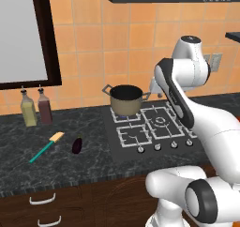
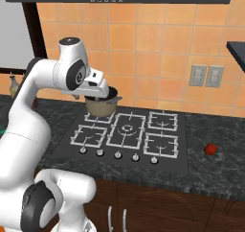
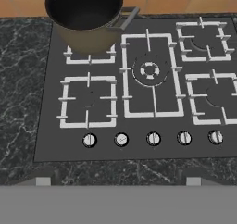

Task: Put the eggplant and bell pepper in the pot. Retrieve the spatula and lightly stir the vegetables in the pot.

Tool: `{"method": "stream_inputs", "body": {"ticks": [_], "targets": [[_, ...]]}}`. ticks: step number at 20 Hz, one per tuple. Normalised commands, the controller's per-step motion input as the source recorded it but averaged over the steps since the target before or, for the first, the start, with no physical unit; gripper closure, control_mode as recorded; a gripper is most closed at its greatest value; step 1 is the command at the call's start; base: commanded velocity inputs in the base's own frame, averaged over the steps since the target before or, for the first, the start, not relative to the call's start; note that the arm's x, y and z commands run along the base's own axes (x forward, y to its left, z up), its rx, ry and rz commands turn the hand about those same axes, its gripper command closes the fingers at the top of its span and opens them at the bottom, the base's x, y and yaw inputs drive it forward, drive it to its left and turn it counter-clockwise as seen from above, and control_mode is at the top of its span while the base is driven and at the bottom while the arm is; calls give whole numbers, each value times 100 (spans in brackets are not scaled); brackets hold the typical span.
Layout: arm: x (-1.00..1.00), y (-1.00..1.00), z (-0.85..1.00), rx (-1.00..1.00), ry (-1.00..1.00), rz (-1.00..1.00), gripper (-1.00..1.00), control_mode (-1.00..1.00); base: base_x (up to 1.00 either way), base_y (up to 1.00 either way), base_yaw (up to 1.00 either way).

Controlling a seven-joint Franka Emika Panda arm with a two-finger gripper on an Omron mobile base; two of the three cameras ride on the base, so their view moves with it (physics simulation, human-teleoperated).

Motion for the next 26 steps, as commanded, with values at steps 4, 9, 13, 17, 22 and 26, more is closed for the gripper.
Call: {"method": "stream_inputs", "body": {"ticks": [4,9,13,17,22,26], "targets": [[2,-5,0,-1,2,-1,-100,-100,0,0,0],[3,-73,-7,0,3,-2,-100,-100,0,0,0],[0,-66,-14,0,5,-3,-100,-100,0,0,0],[9,-47,-4,0,2,0,-100,-100,0,0,0],[-9,-12,0,0,0,0,-100,-100,0,0,0],[-8,0,0,0,0,0,-100,-100,0,0,0]]}}
